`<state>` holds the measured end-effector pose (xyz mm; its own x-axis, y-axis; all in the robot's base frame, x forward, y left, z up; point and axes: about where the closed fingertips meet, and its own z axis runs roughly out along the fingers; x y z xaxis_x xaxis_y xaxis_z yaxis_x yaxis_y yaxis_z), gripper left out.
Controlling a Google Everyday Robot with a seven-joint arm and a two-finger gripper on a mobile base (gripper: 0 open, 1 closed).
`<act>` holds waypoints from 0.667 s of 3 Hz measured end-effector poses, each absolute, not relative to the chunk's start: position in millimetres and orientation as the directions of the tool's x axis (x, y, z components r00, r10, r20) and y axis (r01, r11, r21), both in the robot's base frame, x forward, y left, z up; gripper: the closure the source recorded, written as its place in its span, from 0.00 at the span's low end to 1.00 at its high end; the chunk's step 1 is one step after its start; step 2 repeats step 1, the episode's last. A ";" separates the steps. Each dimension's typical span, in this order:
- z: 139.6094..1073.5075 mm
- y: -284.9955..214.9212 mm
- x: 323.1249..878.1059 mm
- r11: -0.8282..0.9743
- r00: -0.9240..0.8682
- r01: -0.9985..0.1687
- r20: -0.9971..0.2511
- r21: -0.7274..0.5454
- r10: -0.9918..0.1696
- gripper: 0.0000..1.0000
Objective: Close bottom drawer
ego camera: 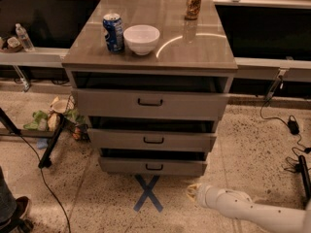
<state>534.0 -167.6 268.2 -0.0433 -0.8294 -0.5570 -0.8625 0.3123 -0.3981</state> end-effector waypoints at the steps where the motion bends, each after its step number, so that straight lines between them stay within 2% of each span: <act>1: 288.2 -164.1 530.4 0.354 -0.057 -0.851 -0.602 -0.388 -0.797 0.77; 2: 288.2 -164.1 530.4 0.354 -0.057 -0.851 -0.602 -0.388 -0.797 0.77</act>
Offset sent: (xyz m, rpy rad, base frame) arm 0.0000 0.0000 0.0000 0.0000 0.0000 0.0000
